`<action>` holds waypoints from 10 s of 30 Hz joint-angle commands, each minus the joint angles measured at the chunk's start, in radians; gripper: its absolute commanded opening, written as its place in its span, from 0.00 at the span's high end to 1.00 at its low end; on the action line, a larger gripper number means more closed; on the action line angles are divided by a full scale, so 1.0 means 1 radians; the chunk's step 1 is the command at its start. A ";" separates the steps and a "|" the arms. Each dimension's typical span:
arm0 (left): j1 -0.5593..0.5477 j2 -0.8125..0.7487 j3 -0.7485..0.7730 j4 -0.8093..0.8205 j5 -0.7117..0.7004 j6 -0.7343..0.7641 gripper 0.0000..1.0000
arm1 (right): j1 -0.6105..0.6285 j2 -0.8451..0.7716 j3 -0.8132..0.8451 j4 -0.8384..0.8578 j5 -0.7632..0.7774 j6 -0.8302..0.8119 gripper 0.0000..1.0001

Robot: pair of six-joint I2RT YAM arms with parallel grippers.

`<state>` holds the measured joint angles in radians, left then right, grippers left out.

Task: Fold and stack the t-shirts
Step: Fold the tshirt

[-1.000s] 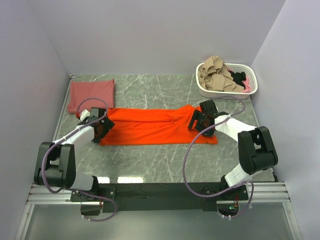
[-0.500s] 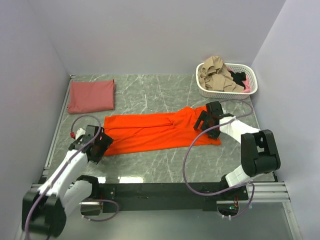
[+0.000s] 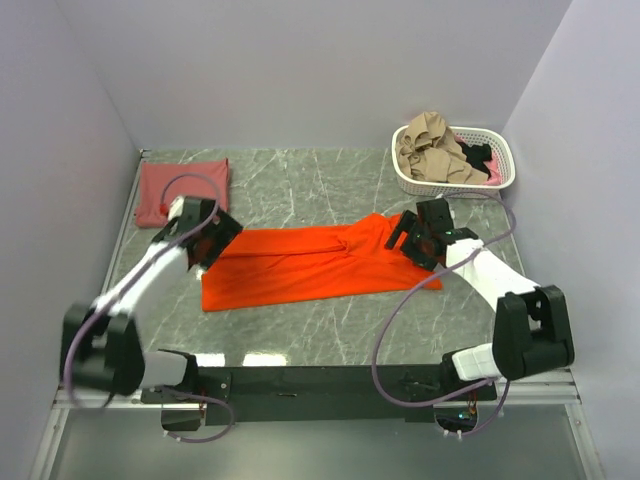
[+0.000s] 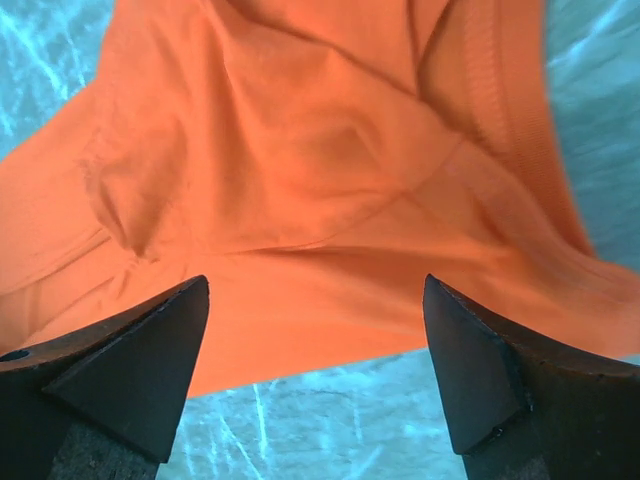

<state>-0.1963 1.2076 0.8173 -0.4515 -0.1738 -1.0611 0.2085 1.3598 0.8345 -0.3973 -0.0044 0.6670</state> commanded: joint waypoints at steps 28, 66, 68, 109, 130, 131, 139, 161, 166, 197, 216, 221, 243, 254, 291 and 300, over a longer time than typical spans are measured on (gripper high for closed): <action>-0.268 -0.025 -0.420 -0.007 0.230 -0.293 0.01 | 0.204 0.968 1.030 -0.166 -0.120 -0.041 0.06; -0.743 -0.385 -0.004 -0.481 -0.409 -0.519 0.01 | 0.439 0.532 0.743 -0.159 0.156 -0.063 0.06; -0.692 -0.430 -0.018 -0.475 -0.418 -0.498 0.01 | 0.477 0.535 0.710 -0.214 0.205 -0.026 0.06; -0.351 -0.184 -0.340 0.129 0.287 0.033 0.01 | 0.348 0.437 0.673 -0.146 0.026 -0.159 0.07; -0.514 0.096 -0.319 0.128 0.238 -0.031 0.77 | 0.350 -0.143 -0.138 -0.025 -0.149 0.062 0.07; -0.526 0.090 -0.331 0.128 0.244 -0.057 0.79 | 0.350 -0.148 -0.153 -0.026 -0.164 0.063 0.09; -0.618 0.004 -0.365 0.011 0.223 -0.191 0.88 | 0.390 -0.218 -0.304 -0.060 -0.234 0.095 0.12; -0.746 -0.078 -0.405 0.017 0.203 -0.335 0.87 | 0.514 -0.344 -0.452 -0.092 -0.405 0.198 0.27; -0.752 -0.092 -0.402 0.005 0.192 -0.338 0.87 | 0.525 -0.304 -0.459 -0.031 -0.416 0.203 0.50; -0.450 0.288 0.201 0.108 0.048 0.056 0.98 | 0.447 0.001 0.153 -0.065 0.073 0.036 1.00; -0.304 0.630 0.517 0.149 0.103 0.188 0.99 | 0.255 0.272 0.356 0.026 0.046 -0.023 1.00; -0.296 0.687 0.568 0.154 0.096 0.217 0.97 | 0.239 0.331 0.385 0.044 0.054 -0.023 1.00; -0.281 0.546 0.462 0.203 0.154 0.263 0.01 | 0.192 0.296 0.404 0.052 -0.081 -0.122 0.36; -0.281 0.121 0.073 0.116 0.039 0.174 0.01 | 0.367 0.353 0.379 0.080 -0.034 -0.217 0.27; -0.279 0.064 -0.118 0.241 0.160 0.139 0.04 | 0.293 0.105 0.157 0.092 0.019 -0.043 0.22; -0.279 0.309 -0.055 0.372 0.238 0.161 0.16 | 0.278 0.059 -0.046 0.189 -0.120 -0.009 0.22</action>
<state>-0.4770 1.4769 0.7227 -0.1619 0.0242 -0.9279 0.4934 1.4345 0.7898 -0.3050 -0.0631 0.6353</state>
